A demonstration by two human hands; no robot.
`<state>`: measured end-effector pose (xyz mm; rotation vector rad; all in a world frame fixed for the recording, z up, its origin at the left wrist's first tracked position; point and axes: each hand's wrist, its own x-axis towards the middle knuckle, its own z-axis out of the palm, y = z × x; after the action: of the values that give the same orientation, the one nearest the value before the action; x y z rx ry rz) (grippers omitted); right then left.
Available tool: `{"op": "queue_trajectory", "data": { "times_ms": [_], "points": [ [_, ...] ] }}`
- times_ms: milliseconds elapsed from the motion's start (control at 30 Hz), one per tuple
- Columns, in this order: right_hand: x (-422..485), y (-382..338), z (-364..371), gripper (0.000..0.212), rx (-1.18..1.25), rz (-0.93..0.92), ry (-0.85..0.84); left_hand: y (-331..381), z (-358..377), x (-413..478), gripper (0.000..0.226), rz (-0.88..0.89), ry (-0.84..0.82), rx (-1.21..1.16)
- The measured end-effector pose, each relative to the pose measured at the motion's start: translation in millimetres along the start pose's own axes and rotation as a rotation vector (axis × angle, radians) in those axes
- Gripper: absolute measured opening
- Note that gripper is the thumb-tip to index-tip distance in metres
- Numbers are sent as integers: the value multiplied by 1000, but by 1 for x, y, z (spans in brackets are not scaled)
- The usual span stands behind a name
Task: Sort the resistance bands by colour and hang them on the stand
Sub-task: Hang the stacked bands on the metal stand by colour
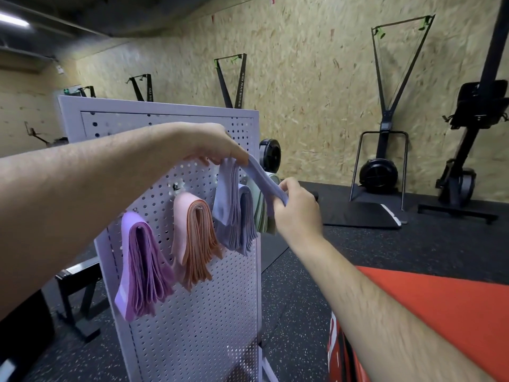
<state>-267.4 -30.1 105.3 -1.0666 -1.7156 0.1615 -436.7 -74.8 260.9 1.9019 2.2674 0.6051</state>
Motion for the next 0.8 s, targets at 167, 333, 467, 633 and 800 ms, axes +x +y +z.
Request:
{"op": "queue_trajectory", "data": {
  "times_ms": [167, 333, 467, 633, 800],
  "points": [
    [2, 2, 7, 12, 42, 11, -20, 1, 0, 9, 31, 58, -19, 6],
    [1, 1, 13, 12, 32, 28, -21, -2, 3, 14, 32, 46, -40, 40],
    [1, 2, 19, 10, 16, 55, -17, -4, 10, 23, 34, 50, -52, 43],
    [-5, 4, 27, 8, 13, 82, -58, -4, 18, 28, 30, 41, -36, 86],
    [-9, 7, 35, 8, -7, 101, -85, -6, 27, 30, 36, 46, -18, 177]
  ]
}}
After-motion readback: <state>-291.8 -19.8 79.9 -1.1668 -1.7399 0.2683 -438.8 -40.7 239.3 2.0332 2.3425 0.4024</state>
